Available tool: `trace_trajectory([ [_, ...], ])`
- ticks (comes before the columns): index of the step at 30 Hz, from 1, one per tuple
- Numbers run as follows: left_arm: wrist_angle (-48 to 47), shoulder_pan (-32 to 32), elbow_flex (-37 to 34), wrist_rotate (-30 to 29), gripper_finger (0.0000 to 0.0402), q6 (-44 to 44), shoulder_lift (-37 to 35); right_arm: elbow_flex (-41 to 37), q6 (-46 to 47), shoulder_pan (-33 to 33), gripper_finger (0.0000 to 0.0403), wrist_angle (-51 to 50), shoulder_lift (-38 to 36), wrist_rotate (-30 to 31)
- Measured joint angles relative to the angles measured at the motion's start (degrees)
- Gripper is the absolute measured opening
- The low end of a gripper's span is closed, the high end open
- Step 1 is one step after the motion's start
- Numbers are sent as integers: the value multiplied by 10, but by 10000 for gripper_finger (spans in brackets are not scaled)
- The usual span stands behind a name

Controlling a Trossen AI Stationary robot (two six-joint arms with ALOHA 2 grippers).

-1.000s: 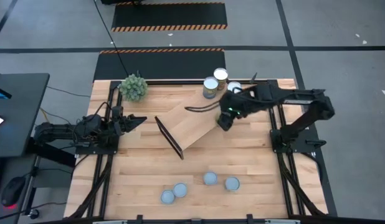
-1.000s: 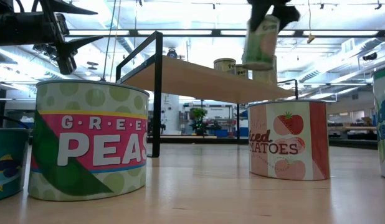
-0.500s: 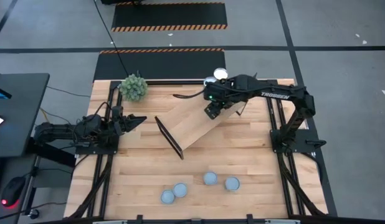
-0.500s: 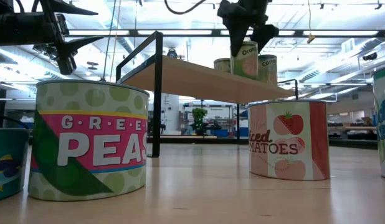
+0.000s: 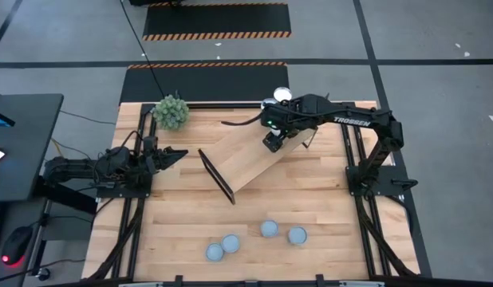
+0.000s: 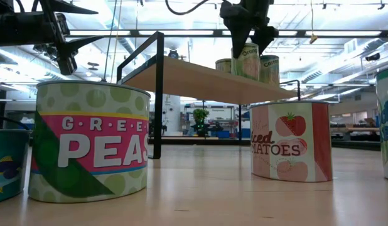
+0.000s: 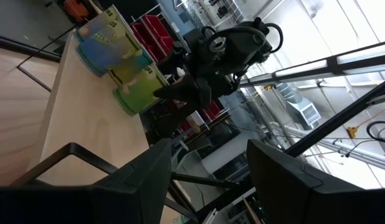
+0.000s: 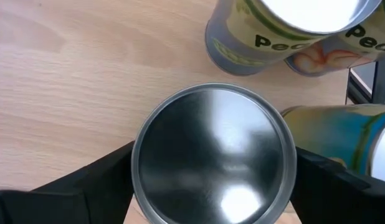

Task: Pick and place cans onto a shelf
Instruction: Put the canned oranges on the shelf

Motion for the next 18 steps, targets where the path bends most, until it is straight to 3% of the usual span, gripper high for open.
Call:
trace_trajectory([
  [18,0,0,0,0,215,0,0,0,-108,2,367,-4,-12,60],
])
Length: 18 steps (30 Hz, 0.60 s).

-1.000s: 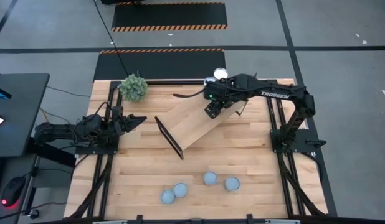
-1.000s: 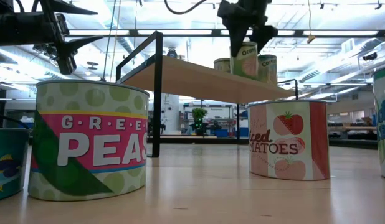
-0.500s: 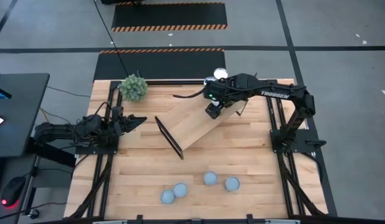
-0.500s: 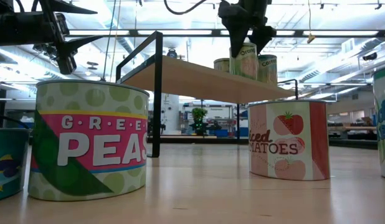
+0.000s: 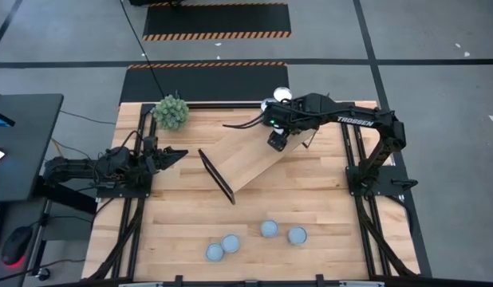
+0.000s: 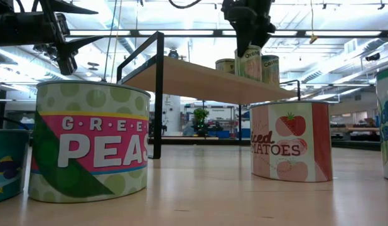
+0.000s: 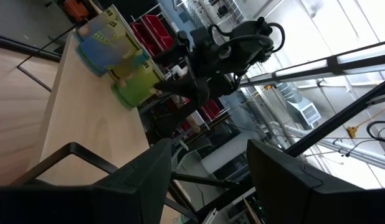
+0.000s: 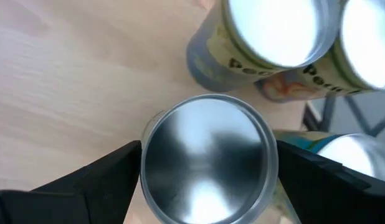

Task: Pick and place cans onto a shelf
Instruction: Put the canned oranges on the shelf

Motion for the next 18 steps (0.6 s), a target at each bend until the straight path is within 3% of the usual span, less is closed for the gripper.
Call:
trace_trajectory([
  [18,0,0,0,0,215,0,0,0,-28,0,362,-17,0,54],
])
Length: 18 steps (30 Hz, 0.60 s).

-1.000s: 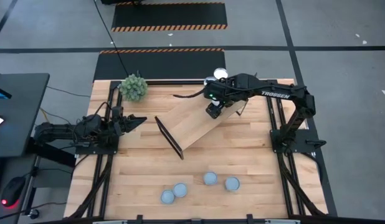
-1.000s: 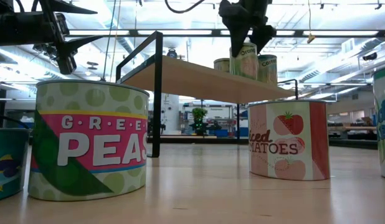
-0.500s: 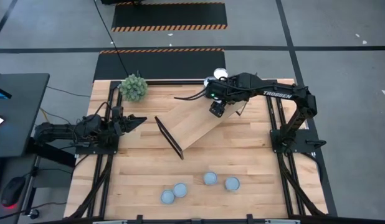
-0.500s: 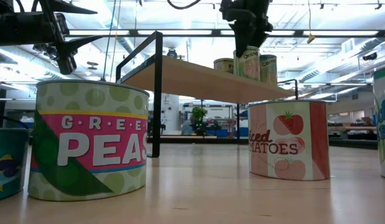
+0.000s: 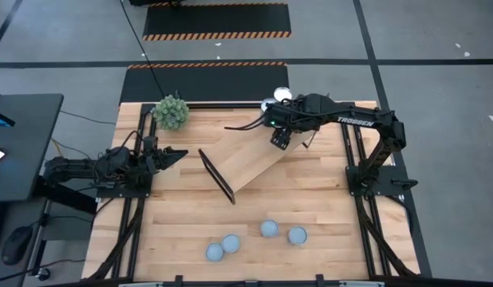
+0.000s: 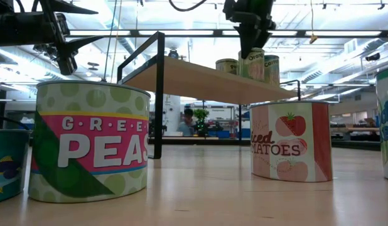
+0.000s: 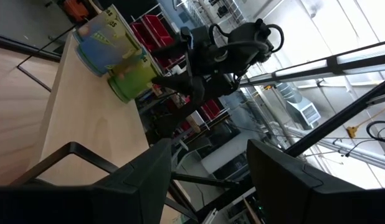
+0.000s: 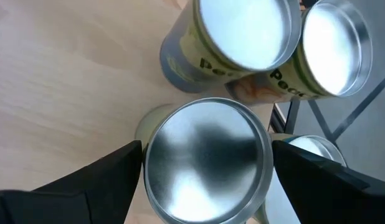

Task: Pick and place cans onto a shelf
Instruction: Put the canned oranges on the shelf

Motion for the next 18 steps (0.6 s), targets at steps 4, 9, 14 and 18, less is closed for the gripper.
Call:
trace_trajectory([
  [4,0,0,0,0,215,0,0,0,-4,2,362,15,-4,3],
  [9,0,0,0,0,215,0,0,7,-4,7,362,21,-5,1],
  [14,0,0,0,0,215,0,0,38,-4,12,362,28,-6,2],
  [18,0,0,0,0,215,0,0,68,-4,12,362,28,-6,2],
])
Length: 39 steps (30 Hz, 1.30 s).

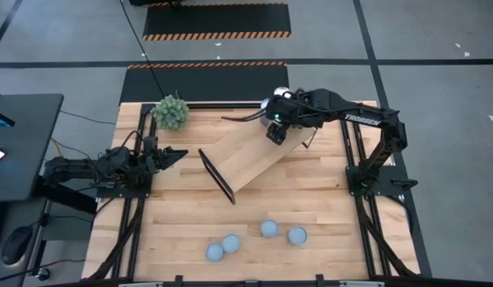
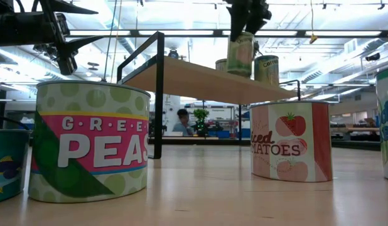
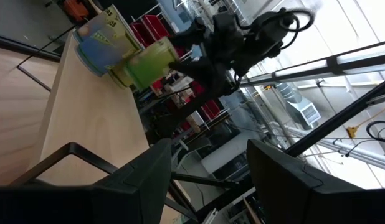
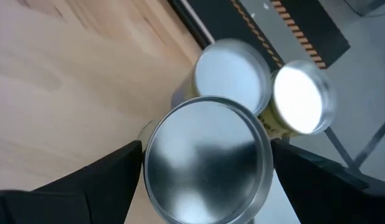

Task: Pick and place cans onto a shelf
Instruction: Put the canned oranges on the shelf

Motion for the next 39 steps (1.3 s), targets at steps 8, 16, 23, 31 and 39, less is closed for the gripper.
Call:
trace_trajectory([
  [8,0,0,0,0,215,0,0,55,-3,21,362,25,0,-3],
  [16,0,0,0,0,215,0,0,60,-4,52,362,31,0,-1],
  [23,0,0,0,0,215,0,0,60,0,60,362,26,0,2],
  [31,0,0,0,0,215,0,0,60,5,60,362,26,0,3],
  [39,1,0,0,14,215,-1,0,60,13,63,362,33,0,-29],
])
